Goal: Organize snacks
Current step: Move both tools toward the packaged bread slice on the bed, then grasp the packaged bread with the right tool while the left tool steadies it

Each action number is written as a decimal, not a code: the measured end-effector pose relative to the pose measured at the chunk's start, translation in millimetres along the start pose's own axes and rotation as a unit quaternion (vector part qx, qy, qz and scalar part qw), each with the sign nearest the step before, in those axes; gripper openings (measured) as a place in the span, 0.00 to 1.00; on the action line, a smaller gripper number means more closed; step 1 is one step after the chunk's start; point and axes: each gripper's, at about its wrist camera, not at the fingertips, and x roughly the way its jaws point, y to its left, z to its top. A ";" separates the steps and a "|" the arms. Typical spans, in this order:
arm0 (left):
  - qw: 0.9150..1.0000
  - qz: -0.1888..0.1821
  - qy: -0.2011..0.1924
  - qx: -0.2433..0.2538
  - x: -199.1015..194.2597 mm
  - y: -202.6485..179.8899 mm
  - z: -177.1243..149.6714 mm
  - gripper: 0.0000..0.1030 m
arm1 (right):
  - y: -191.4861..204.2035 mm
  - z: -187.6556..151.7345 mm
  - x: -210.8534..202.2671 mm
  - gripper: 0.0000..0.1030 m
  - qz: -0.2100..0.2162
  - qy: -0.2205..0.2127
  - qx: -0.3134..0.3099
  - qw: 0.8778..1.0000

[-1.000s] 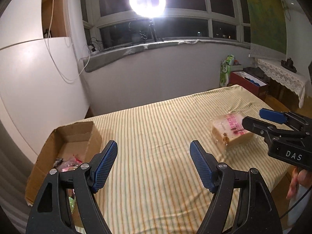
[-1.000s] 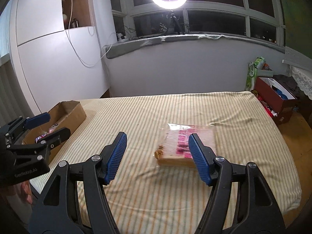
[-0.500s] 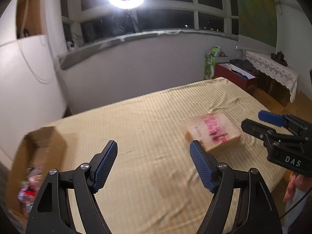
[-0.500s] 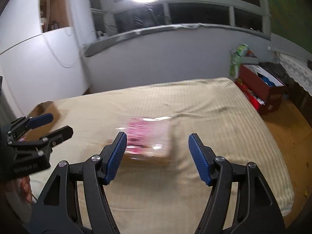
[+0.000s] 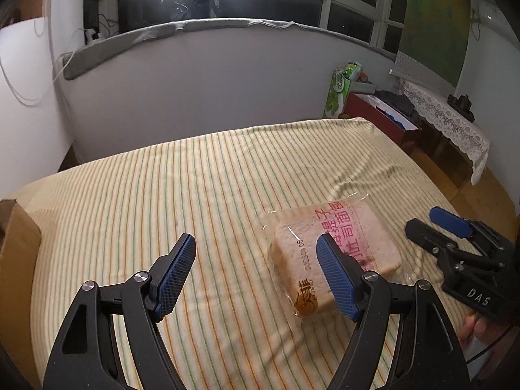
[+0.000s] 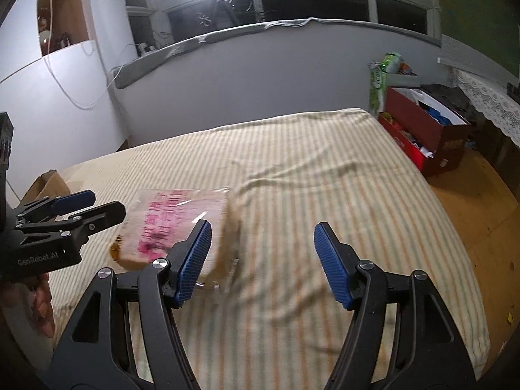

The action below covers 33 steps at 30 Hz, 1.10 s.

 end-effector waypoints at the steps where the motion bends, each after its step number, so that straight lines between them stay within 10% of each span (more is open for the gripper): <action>1: 1.000 -0.002 0.000 -0.001 -1.3 1.8 0.8 0.74 | 3.3 1.0 1.1 0.66 0.002 0.002 -0.003 1.000; 14: 0.997 -0.071 0.018 -0.011 23.3 -5.4 -16.9 0.76 | -7.3 0.5 44.2 0.66 0.092 0.057 0.043 0.993; 19: 0.995 -0.103 0.006 -0.006 23.8 -8.8 -17.5 0.60 | -6.9 -1.2 52.1 0.57 0.126 0.057 0.052 0.989; 33: 0.992 -0.126 0.006 -0.015 27.0 -9.2 -12.1 0.54 | -7.4 -1.2 52.8 0.45 0.159 0.056 0.069 0.983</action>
